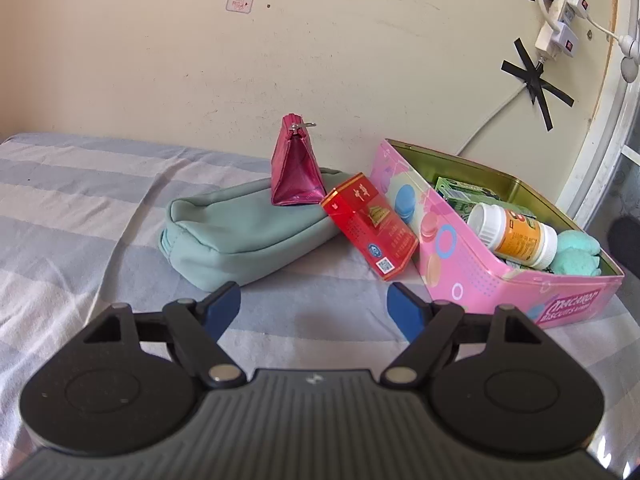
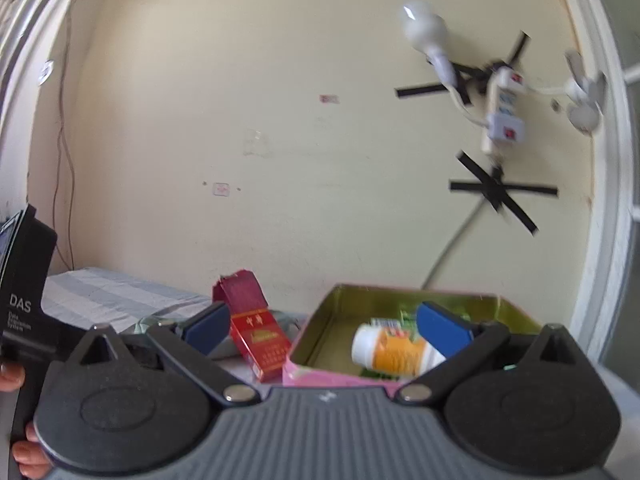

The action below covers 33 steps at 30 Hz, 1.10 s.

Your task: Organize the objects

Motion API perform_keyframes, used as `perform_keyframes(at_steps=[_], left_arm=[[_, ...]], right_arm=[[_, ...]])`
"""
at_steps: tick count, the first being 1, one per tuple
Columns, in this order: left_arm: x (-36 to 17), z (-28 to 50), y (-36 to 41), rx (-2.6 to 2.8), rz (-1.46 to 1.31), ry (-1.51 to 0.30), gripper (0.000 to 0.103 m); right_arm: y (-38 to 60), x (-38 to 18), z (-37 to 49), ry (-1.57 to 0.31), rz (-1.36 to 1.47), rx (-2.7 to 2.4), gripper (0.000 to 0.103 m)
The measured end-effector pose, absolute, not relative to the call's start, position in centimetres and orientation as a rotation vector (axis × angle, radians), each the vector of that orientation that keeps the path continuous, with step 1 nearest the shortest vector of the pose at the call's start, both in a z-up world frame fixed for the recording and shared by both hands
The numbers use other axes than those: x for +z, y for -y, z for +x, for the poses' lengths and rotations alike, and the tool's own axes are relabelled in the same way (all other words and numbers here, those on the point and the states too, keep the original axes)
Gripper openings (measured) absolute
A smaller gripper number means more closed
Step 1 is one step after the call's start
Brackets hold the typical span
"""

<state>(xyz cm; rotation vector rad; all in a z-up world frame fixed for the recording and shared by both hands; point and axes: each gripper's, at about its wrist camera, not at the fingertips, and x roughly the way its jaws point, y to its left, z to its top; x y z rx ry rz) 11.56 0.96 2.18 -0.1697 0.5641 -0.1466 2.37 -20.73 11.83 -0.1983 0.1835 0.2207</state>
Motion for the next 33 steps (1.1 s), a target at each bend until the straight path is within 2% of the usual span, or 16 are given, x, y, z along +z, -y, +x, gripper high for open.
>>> perform_keyframes(at_steps=[6,8,10,13,20,21,22,23,29,33], left_arm=[[2.7,11.6,-3.9,0.033,-0.131,-0.502,0.083],[2.8,11.8,-5.5,0.076,-0.173,-0.5,0.083],[2.9,12.1,-6.7,0.094,-0.218,-0.505,0.083],[2.8,12.2,-7.1,0.086,-0.25,-0.522,0.083],[2.9,12.3,-7.6,0.077,-0.278,-0.517,0.083],[2.9,12.4,-7.8,0.077,-0.284,-0.517,0.083],[2.9,12.4,-7.9,0.076,-0.291,-0.517,0.083],[3.0,12.4,-8.0,0.074,-0.298,-0.516,0.083],[3.1,12.3,-8.6,0.061,-0.337,-0.506,0.086],[3.0,12.4,-8.0,0.011,-0.327,-0.518,0.089]], right_arm=[[14.5,12.4,8.5,-0.348,-0.588,0.333,0.102],[12.6,12.6,10.7,-0.42,-0.662,0.408,0.099],[11.1,12.5,13.2,-0.49,-0.725,0.432,0.09],[9.7,11.6,17.8,-0.655,-0.744,0.478,0.08],[8.4,8.6,24.4,-0.883,-0.738,0.475,0.08],[8.3,8.0,24.9,-0.899,-0.743,0.467,0.076],[8.4,7.6,25.0,-0.92,-0.744,0.47,0.063],[8.4,7.3,24.9,-0.927,-0.743,0.469,0.061],[8.8,8.1,17.7,-0.847,-0.826,0.62,0.06],[11.2,8.2,11.4,-0.862,-0.944,0.684,0.06]])
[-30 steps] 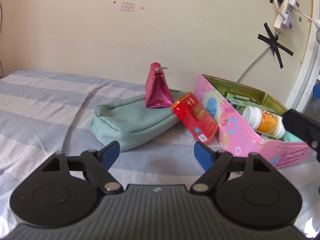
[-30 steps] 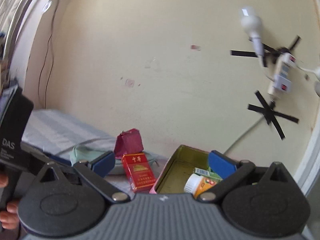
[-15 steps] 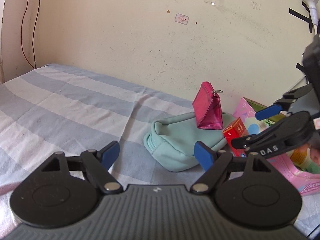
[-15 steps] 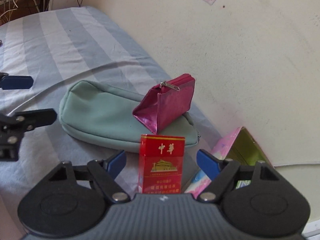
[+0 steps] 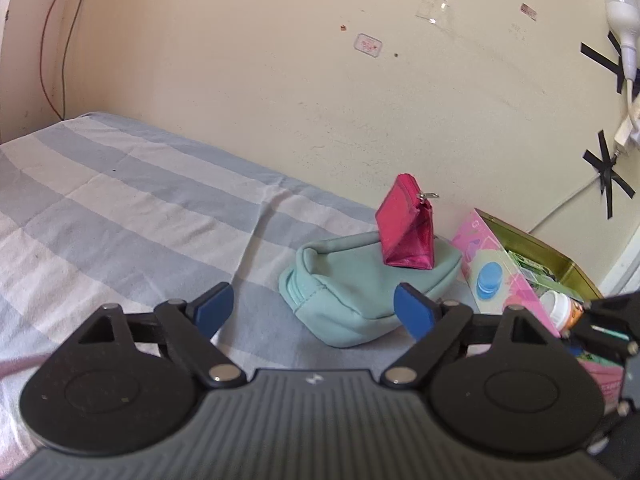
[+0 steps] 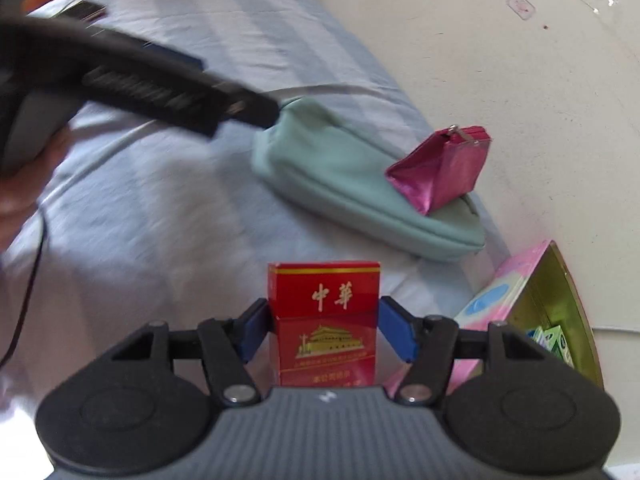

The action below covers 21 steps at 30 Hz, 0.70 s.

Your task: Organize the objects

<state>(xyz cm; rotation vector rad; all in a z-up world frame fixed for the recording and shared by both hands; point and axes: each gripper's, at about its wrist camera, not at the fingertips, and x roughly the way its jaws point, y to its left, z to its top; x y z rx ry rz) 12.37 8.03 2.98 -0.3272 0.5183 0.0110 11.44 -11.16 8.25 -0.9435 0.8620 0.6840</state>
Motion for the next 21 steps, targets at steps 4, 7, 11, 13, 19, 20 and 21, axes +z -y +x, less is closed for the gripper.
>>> perform_keyframes(at_steps=[4,7,11,13,19,20,21], left_arm=[[2.8,12.0,-5.1,-0.164,-0.234,-0.541,0.089],[2.5,11.1,-2.3,-0.348,-0.166,-0.571,0.088],[2.4,9.6,0.1,-0.528,-0.158,-0.575,0.087],[2.1,9.4,1.3,-0.579,-0.145,-0.589,0.078],[0.1,10.4,5.0,-0.622,-0.129,-0.72,0.061],[0.0,10.4,5.2,-0.624,-0.137,-0.72,0.062],[-0.1,10.5,5.3,-0.63,-0.149,-0.728,0.059]], right_arm=[[14.7,7.3,7.6,-0.897,-1.016,0.609,0.068],[18.1,8.0,5.7,-0.851,-0.881,0.544,0.088],[23.0,8.1,2.9,-0.78,-0.573,0.476,0.087],[24.9,7.6,1.7,-0.741,-0.449,0.457,0.086],[28.1,6.2,1.4,-0.693,-0.157,0.412,0.082],[28.3,6.1,1.6,-0.692,-0.12,0.421,0.081],[28.3,5.9,1.8,-0.693,-0.103,0.428,0.077]])
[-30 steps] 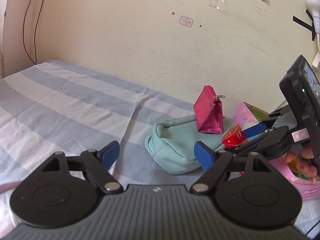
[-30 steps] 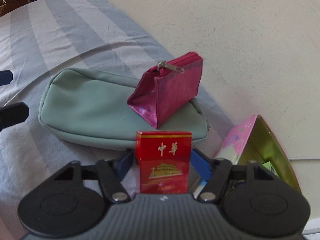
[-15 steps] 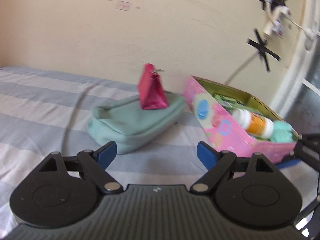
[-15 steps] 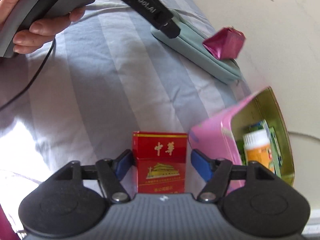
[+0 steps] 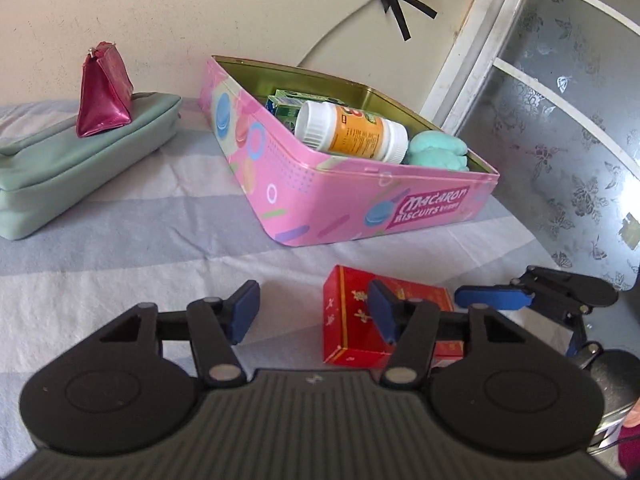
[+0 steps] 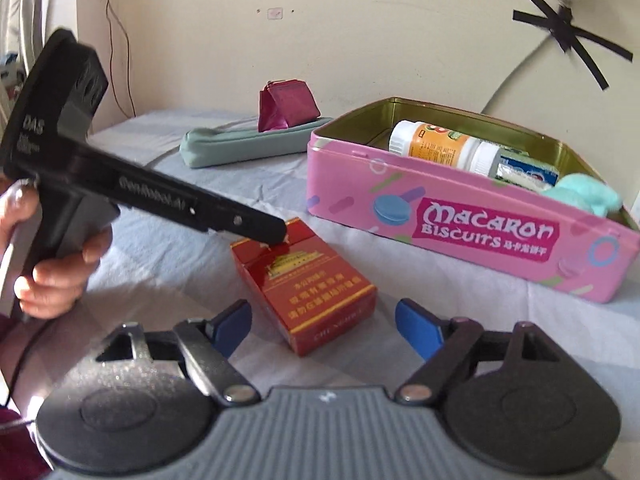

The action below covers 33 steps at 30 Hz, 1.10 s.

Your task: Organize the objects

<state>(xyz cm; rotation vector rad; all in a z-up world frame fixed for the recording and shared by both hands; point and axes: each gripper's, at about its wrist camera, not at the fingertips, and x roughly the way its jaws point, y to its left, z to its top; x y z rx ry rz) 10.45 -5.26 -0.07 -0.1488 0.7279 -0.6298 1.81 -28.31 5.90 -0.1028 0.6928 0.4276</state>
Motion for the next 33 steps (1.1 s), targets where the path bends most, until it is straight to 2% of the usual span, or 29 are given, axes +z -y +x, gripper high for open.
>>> perform_keyframes(at_steps=[3,6,13,21,27,33], left_arm=[[0.0,10.6,5.9,-0.649,-0.182,-0.767,0.048],[0.2,10.2,7.7,-0.664,-0.178,-0.776,0.047],[0.3,9.9,13.5,-0.739,-0.145,-0.783,0.047],[0.2,9.0,20.1,-0.78,-0.077,-0.747,0.048],[-0.5,8.5,20.3,-0.774,-0.085,-0.692,0.051],[0.4,7.9,20.2,-0.757,-0.101,-0.673,0.05]], right_arm=[[28.0,5.1,1.6,-0.708,-0.1,0.429,0.062],[28.8,5.0,1.2,-0.692,-0.095,0.42,0.054],[34.9,4.5,-0.9,-0.665,-0.032,0.338,0.051],[41.0,3.8,-2.2,-0.608,0.009,0.254,0.052],[43.0,3.5,-2.1,-0.585,0.146,0.288,0.054],[42.5,3.9,-2.9,-0.544,0.131,0.288,0.053]])
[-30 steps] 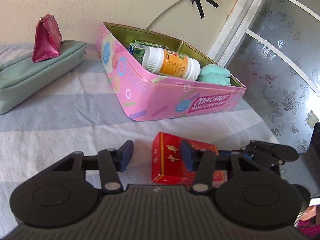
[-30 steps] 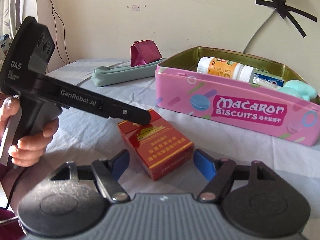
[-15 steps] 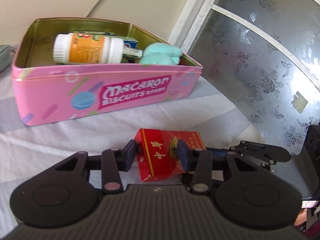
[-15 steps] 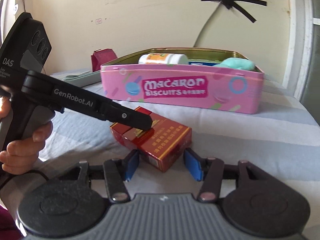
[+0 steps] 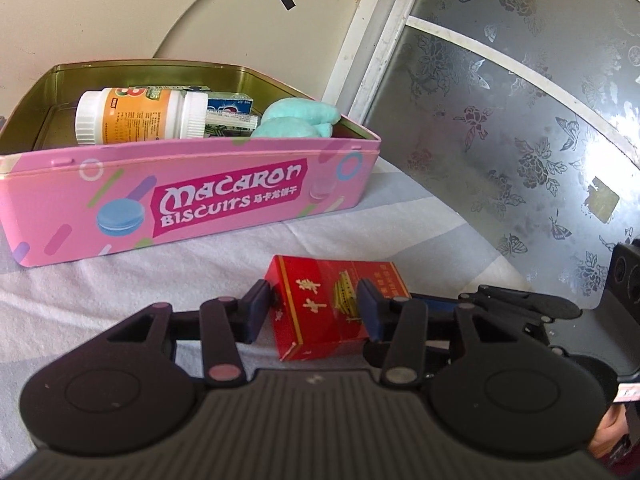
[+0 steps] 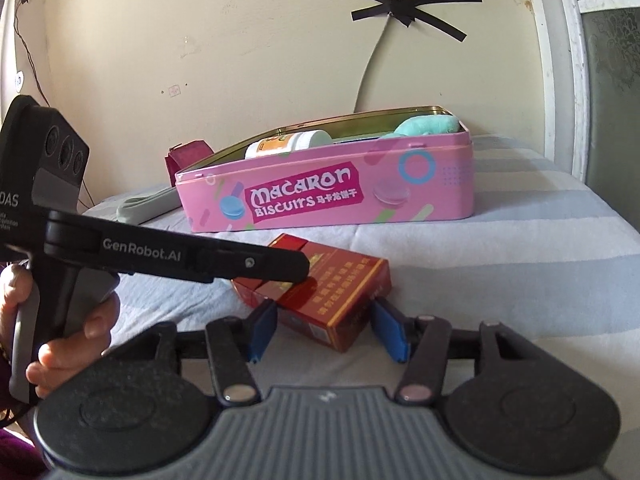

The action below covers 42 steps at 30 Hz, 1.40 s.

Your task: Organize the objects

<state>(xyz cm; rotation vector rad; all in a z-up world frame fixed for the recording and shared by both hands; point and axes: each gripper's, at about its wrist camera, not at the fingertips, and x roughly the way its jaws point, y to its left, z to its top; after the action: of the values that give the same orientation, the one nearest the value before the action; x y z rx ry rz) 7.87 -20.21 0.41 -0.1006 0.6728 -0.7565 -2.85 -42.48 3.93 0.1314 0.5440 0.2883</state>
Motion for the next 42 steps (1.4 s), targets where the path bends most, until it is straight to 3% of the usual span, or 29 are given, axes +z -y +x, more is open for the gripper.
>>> perform_keyframes(at_steps=[7,12,19,27,31,35,38,42], left_arm=[[6.2,8.4,19.2,-0.723,-0.104,-0.488,0.05],[8.4,12.8,19.6,-0.659,-0.087,-0.463,0.05],[6.3,18.4,21.2,-0.488,-0.01,-0.517,0.054],[4.2,17.6,20.3,-0.378,0.042,-0.436,0.074],[3.0,17.8,18.7,-0.328,-0.044,-0.498,0.074],[2.9,16.8,18.0,-0.284,-0.009,-0.487,0.061],[3.7,15.2,17.7,-0.247,0.004,-0.432,0.069],[4.4,13.0,17.2,-0.225,0.043,-0.395,0.07]], right_arm=[[41.7,8.6,-1.9,-0.344,0.113,0.294,0.053],[39.8,10.5,3.2,-0.317,0.002,0.254,0.053],[39.3,8.3,10.7,-0.334,-0.013,0.116,0.057],[41.0,6.3,9.5,-0.278,0.058,0.105,0.064],[39.4,6.2,9.1,-0.267,-0.035,0.117,0.064],[39.1,6.6,8.5,-0.213,-0.046,0.146,0.064],[39.8,6.7,8.7,-0.206,-0.003,0.154,0.064],[41.3,6.9,8.8,-0.2,0.081,0.141,0.064]])
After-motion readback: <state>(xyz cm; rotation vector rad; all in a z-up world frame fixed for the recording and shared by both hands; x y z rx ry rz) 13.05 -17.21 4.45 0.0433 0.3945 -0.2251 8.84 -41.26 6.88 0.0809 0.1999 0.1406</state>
